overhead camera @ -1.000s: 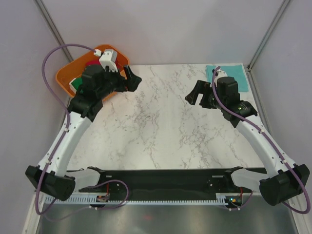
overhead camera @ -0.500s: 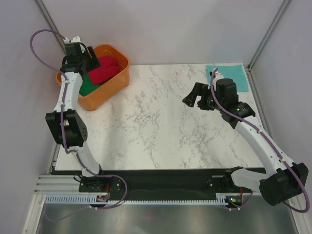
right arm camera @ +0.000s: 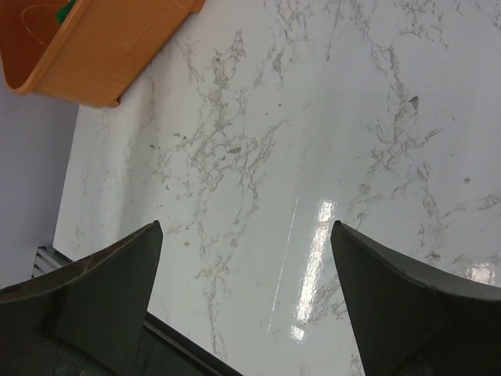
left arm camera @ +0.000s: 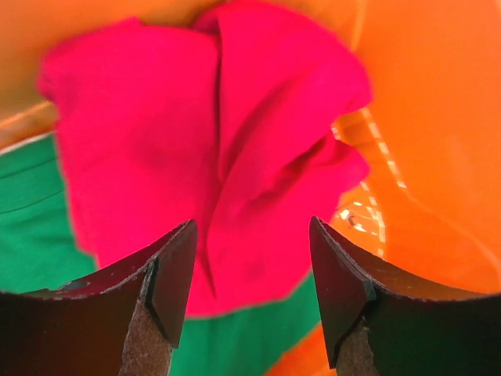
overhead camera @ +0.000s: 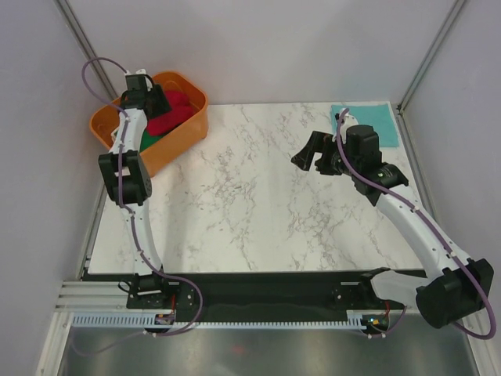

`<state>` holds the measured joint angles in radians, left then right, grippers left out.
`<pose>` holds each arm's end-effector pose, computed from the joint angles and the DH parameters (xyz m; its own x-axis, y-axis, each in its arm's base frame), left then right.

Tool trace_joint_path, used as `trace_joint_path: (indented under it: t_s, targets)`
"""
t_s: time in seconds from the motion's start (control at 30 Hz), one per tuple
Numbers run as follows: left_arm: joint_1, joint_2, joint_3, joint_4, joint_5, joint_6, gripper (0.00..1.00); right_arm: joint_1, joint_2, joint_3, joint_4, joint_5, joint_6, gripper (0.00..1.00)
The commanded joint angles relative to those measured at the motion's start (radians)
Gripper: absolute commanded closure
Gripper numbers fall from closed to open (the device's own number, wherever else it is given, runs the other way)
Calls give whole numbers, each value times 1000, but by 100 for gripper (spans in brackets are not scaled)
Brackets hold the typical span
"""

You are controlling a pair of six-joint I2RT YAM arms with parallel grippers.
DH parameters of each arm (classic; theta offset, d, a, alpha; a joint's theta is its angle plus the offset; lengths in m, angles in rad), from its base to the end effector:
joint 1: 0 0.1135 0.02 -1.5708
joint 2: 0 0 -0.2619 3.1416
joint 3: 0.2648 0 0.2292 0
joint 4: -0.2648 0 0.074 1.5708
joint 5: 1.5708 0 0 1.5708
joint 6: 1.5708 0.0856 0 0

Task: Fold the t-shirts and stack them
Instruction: Grab the tshirt from the pile, then move the tshirt to the center of the board

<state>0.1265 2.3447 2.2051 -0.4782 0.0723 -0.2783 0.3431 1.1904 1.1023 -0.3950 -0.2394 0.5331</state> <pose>0.5567 0.0646 0.2371 -0.5340 -0.3441 -0.7723 -0.2227 0.9384 -0.2642 0.2640 0.1159 0.3240 -0.6433 0.2945 -0.7067 -0.2294 0.8065 0.5449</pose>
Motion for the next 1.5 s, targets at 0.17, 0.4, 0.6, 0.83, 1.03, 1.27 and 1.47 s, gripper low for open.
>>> trace_joint_path:
  t_s: [0.17,0.4,0.6,0.83,1.03,1.27,1.47]
  targets:
    - [-2,114,117,10,73,-21,51,-1,26,30,45,-5,-15,2]
    - [-16,39,185,26,172,-10,98,-1,54,36,44,-11,7,2]
    - [-94,-194,171,130,227,67,98,0,38,24,44,-31,25,2]
    - [-180,-425,143,194,250,15,98,-1,-15,-15,45,-11,30,2]
    - [-277,-629,10,210,402,-88,97,-1,-58,-38,42,12,30,2]
    - [-464,-936,-686,230,449,-154,49,0,-68,-64,25,29,45,2]
    - [-522,-1152,-1146,225,506,-185,40,0,-81,-99,-14,41,44,2]
